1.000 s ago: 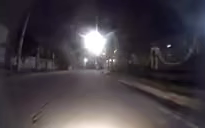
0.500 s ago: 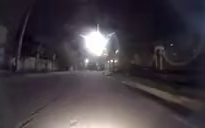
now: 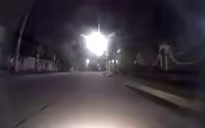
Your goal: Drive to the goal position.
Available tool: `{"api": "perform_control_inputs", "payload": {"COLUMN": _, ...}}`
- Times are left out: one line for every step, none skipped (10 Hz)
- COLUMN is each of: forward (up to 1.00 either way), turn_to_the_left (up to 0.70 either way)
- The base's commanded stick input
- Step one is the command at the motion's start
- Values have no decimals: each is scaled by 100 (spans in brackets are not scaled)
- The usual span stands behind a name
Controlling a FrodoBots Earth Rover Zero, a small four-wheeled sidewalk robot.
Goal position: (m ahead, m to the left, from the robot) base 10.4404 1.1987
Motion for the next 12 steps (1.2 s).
{"api": "perform_control_inputs", "payload": {"forward": 70, "turn_to_the_left": 0}}
{"api": "perform_control_inputs", "payload": {"forward": 70, "turn_to_the_left": 0}}
{"api": "perform_control_inputs", "payload": {"forward": 70, "turn_to_the_left": 0}}
{"api": "perform_control_inputs", "payload": {"forward": 70, "turn_to_the_left": 0}}
{"api": "perform_control_inputs", "payload": {"forward": 70, "turn_to_the_left": 0}}
{"api": "perform_control_inputs", "payload": {"forward": 70, "turn_to_the_left": 0}}
{"api": "perform_control_inputs", "payload": {"forward": 70, "turn_to_the_left": 0}}
{"api": "perform_control_inputs", "payload": {"forward": 70, "turn_to_the_left": 0}}
{"api": "perform_control_inputs", "payload": {"forward": 70, "turn_to_the_left": 0}}
{"api": "perform_control_inputs", "payload": {"forward": 70, "turn_to_the_left": 0}}
{"api": "perform_control_inputs", "payload": {"forward": 70, "turn_to_the_left": 0}}
{"api": "perform_control_inputs", "payload": {"forward": 70, "turn_to_the_left": 0}}
